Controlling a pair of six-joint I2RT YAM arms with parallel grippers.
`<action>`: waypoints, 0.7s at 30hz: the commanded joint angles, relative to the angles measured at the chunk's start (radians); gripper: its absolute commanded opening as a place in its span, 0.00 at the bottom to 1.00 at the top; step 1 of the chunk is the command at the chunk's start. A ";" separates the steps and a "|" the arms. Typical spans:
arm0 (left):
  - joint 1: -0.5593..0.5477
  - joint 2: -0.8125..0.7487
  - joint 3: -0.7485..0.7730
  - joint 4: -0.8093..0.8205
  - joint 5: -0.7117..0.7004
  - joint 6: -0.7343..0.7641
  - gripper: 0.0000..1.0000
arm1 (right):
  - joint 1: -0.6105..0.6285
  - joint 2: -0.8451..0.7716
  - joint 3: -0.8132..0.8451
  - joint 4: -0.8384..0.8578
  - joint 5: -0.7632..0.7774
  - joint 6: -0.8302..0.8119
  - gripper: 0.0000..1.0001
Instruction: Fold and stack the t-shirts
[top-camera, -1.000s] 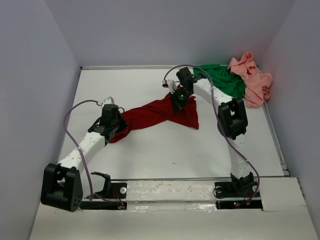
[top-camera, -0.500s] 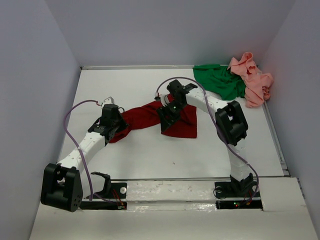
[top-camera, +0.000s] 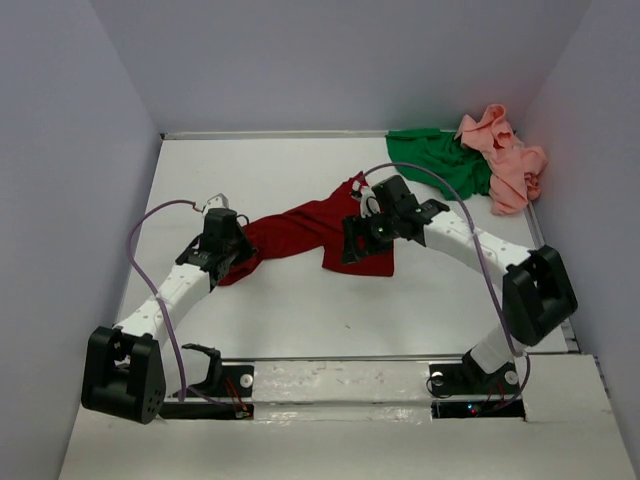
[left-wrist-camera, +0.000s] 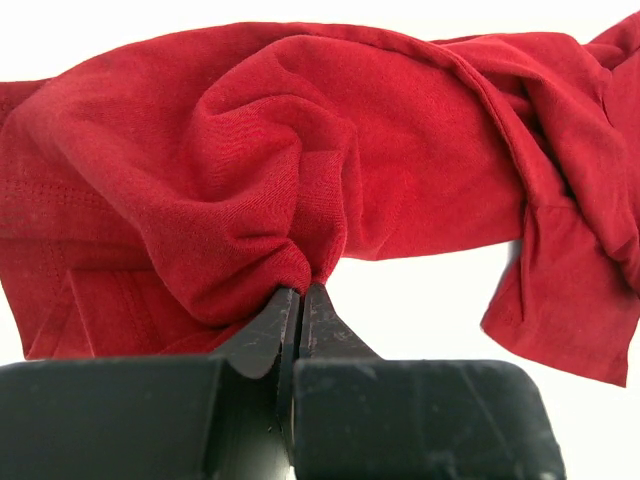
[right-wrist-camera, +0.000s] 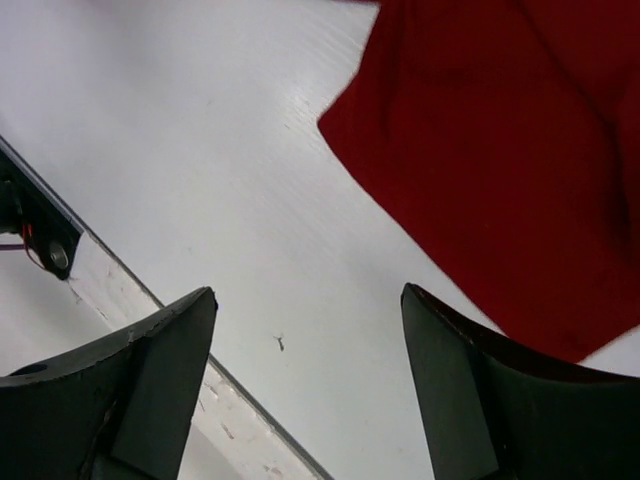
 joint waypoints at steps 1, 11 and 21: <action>-0.004 -0.021 0.017 0.003 -0.012 0.019 0.05 | -0.012 -0.160 -0.147 0.192 0.188 0.194 0.77; -0.004 -0.014 0.016 0.017 0.006 0.020 0.05 | -0.225 -0.383 -0.450 0.381 0.113 0.409 0.66; -0.004 -0.031 0.005 0.010 0.000 0.022 0.05 | -0.345 -0.207 -0.570 0.540 -0.009 0.452 0.67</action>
